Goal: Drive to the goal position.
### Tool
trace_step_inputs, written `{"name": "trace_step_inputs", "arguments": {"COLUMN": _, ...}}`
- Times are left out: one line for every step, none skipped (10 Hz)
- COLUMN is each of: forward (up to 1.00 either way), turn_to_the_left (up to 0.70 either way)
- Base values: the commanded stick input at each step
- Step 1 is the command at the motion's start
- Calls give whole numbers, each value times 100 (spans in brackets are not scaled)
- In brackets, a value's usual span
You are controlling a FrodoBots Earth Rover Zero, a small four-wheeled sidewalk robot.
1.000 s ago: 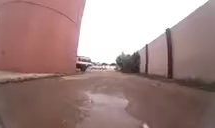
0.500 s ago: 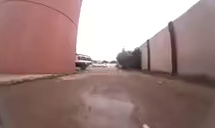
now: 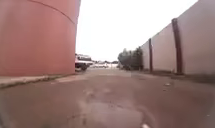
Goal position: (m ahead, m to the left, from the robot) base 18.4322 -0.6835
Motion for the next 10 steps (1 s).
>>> {"name": "trace_step_inputs", "arguments": {"forward": 70, "turn_to_the_left": 0}}
{"name": "trace_step_inputs", "arguments": {"forward": 70, "turn_to_the_left": 0}}
{"name": "trace_step_inputs", "arguments": {"forward": 70, "turn_to_the_left": 0}}
{"name": "trace_step_inputs", "arguments": {"forward": 70, "turn_to_the_left": 0}}
{"name": "trace_step_inputs", "arguments": {"forward": 70, "turn_to_the_left": 0}}
{"name": "trace_step_inputs", "arguments": {"forward": 70, "turn_to_the_left": 0}}
{"name": "trace_step_inputs", "arguments": {"forward": 70, "turn_to_the_left": 0}}
{"name": "trace_step_inputs", "arguments": {"forward": 70, "turn_to_the_left": 0}}
{"name": "trace_step_inputs", "arguments": {"forward": 70, "turn_to_the_left": 0}}
{"name": "trace_step_inputs", "arguments": {"forward": 70, "turn_to_the_left": 0}}
